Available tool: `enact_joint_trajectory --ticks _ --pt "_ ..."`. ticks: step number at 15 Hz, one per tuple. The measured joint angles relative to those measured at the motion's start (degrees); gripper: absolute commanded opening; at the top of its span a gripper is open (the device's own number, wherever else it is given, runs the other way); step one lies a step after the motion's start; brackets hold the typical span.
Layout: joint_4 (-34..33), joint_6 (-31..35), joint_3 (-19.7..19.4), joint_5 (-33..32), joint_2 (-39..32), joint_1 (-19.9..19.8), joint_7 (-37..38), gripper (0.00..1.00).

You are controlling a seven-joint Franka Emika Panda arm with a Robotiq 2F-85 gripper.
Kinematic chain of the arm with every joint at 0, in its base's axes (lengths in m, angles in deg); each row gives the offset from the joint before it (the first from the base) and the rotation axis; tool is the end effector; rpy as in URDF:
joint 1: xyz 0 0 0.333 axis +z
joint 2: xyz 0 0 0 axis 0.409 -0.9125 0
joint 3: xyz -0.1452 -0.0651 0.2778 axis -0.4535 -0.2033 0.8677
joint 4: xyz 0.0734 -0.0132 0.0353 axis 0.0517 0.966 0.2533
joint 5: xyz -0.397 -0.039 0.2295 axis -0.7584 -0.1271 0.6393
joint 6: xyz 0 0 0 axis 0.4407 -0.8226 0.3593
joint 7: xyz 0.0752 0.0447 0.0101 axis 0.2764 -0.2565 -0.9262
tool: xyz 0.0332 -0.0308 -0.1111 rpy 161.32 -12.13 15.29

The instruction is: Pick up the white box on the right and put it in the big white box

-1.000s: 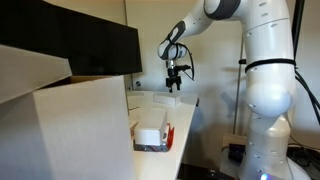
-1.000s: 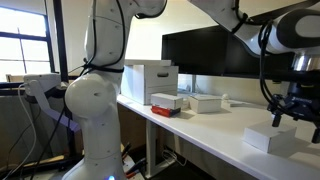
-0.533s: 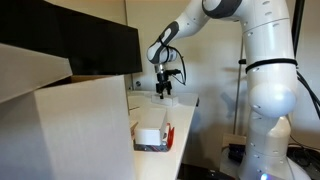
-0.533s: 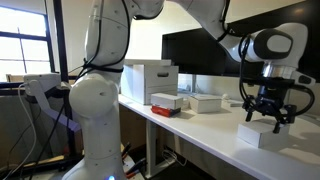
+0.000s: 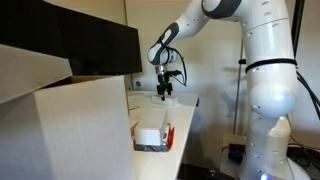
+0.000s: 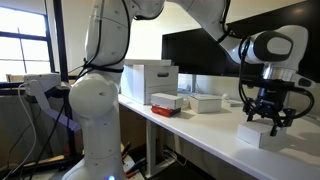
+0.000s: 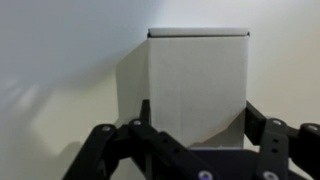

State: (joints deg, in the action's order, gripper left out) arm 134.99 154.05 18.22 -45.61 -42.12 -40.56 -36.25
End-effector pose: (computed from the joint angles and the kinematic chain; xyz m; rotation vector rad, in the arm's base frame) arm 0.5555 -0.3018 0.3058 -3.0669 0.2544 0.2670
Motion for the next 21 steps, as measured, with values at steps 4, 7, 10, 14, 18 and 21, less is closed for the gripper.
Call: enact_joint_trajectory --ticks 4,7,10,14,18,21 --pt "0.13 0.00 0.01 0.00 0.11 0.11 0.00 0.59" --pt "0.16 -0.01 0.31 0.00 0.17 0.26 0.00 0.59" --pt "0.19 -0.01 1.08 0.00 0.46 0.73 0.00 0.59" --pt "0.18 -0.52 1.95 0.01 1.97 2.23 0.06 0.59" --pt "0.18 -2.51 2.80 0.01 4.52 3.79 0.76 0.59" --pt "0.18 -3.98 3.46 0.01 6.93 5.45 2.18 0.59"
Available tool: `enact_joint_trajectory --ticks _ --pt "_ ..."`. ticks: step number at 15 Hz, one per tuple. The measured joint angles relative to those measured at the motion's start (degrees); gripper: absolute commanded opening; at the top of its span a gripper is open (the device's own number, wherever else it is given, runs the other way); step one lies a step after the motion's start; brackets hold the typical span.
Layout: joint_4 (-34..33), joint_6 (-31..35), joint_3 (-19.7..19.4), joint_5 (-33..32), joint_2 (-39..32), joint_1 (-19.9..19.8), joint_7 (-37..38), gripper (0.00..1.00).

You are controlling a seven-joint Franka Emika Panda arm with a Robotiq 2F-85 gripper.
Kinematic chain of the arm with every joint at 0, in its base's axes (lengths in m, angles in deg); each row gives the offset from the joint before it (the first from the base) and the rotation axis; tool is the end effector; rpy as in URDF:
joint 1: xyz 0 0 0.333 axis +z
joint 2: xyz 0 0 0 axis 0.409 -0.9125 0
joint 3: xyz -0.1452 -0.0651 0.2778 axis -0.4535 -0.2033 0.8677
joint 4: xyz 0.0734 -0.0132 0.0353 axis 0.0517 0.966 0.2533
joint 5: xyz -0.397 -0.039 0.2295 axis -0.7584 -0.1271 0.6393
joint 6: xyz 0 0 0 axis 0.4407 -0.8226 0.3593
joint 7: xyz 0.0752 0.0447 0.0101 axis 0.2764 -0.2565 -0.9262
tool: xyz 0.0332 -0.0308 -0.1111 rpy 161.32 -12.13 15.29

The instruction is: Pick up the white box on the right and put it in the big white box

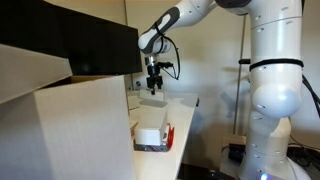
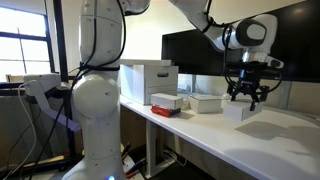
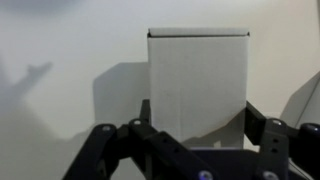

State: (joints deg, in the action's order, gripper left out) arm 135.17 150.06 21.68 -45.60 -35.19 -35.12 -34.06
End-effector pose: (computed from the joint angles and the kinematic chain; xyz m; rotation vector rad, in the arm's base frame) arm 0.5850 -0.2091 0.3730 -3.0823 0.0730 0.1929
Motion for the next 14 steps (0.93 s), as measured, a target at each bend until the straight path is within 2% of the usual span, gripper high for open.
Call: enact_joint_trajectory --ticks 7,8,11,12,14 --pt "0.03 -3.17 2.24 0.00 7.69 3.75 3.18 0.59" --pt "0.04 -3.74 2.54 -0.09 8.87 4.26 3.45 0.84" --pt "0.12 -5.22 3.12 -0.09 11.76 5.25 3.82 0.84" --pt "0.20 -5.26 3.18 -0.09 12.12 5.26 3.82 0.59" --pt "0.28 -5.25 3.12 -0.09 12.11 5.25 3.82 0.59"
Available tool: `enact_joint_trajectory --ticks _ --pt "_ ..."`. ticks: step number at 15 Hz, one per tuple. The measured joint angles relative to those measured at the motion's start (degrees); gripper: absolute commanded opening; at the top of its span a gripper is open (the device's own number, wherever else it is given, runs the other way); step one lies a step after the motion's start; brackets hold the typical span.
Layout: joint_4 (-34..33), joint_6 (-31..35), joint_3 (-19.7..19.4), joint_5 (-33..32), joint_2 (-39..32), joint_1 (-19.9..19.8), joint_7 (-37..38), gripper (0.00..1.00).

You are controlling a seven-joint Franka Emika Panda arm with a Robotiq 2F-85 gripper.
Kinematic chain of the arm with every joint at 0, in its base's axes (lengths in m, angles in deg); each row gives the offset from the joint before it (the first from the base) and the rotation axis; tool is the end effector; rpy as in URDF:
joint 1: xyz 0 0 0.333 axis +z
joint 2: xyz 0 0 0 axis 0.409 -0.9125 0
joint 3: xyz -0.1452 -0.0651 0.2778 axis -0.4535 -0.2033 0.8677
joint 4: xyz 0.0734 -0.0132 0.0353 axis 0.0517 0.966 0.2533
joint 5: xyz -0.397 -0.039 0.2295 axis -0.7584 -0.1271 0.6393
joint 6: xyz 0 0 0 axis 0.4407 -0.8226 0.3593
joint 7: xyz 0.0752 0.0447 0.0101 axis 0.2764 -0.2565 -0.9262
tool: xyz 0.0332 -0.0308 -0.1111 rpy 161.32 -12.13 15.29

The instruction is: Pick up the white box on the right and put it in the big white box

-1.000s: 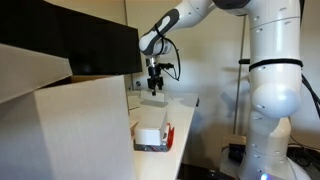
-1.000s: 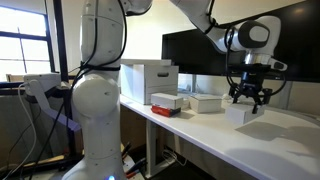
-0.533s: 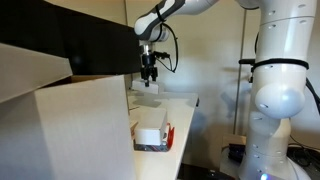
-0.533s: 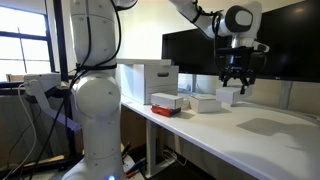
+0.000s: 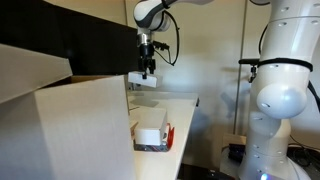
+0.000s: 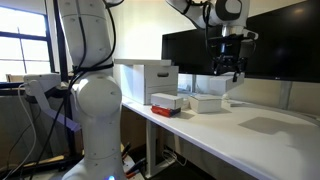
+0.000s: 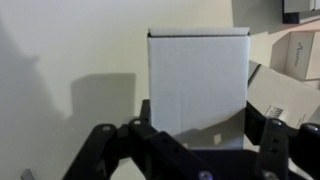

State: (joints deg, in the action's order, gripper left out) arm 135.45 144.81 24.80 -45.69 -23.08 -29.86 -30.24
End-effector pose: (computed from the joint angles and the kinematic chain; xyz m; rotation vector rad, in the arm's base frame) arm 0.5760 -0.1171 0.4904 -3.1015 -0.0580 0.0214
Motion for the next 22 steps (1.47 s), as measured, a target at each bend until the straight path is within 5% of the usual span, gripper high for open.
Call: enact_joint_trajectory --ticks 8,22 --pt "-1.10 -0.35 1.38 -1.36 -0.25 2.37 -1.36 0.59" --pt "-14.82 -14.85 8.95 -7.82 -1.05 9.94 -5.73 0.59"
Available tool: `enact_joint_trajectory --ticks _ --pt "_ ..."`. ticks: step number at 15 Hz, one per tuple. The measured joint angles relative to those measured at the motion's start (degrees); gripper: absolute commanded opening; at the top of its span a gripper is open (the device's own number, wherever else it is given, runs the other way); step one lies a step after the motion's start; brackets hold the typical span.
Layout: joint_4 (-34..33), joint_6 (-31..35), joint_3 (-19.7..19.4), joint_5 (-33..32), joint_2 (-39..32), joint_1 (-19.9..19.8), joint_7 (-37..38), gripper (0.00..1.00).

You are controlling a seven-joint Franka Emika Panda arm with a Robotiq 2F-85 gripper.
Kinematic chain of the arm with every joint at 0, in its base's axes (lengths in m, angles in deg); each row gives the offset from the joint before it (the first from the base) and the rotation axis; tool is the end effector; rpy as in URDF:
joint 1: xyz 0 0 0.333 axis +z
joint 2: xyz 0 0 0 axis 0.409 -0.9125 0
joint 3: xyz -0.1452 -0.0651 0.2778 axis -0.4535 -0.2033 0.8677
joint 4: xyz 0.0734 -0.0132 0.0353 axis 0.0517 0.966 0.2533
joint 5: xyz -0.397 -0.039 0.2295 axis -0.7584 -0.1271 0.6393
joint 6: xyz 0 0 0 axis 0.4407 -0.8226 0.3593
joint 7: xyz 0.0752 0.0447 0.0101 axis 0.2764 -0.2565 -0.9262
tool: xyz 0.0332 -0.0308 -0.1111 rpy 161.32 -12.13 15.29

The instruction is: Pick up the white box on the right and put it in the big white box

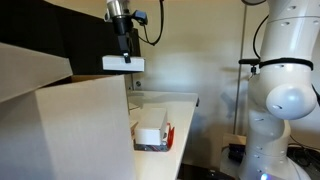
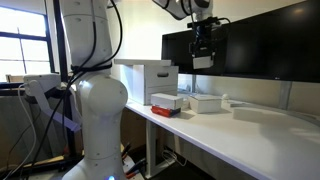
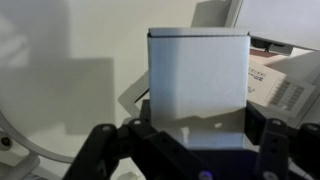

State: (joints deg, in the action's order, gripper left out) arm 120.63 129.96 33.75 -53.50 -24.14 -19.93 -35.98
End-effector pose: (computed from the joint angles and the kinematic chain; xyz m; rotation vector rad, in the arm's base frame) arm 0.5865 0.0630 0.5993 2.9434 0.7129 -0.0807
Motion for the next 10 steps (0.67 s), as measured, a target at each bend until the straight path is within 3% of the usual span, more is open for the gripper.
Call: enact_joint_trajectory --ticks 10 --pt "-12.03 -7.16 6.94 -10.46 -3.84 5.46 1.26 0.59"
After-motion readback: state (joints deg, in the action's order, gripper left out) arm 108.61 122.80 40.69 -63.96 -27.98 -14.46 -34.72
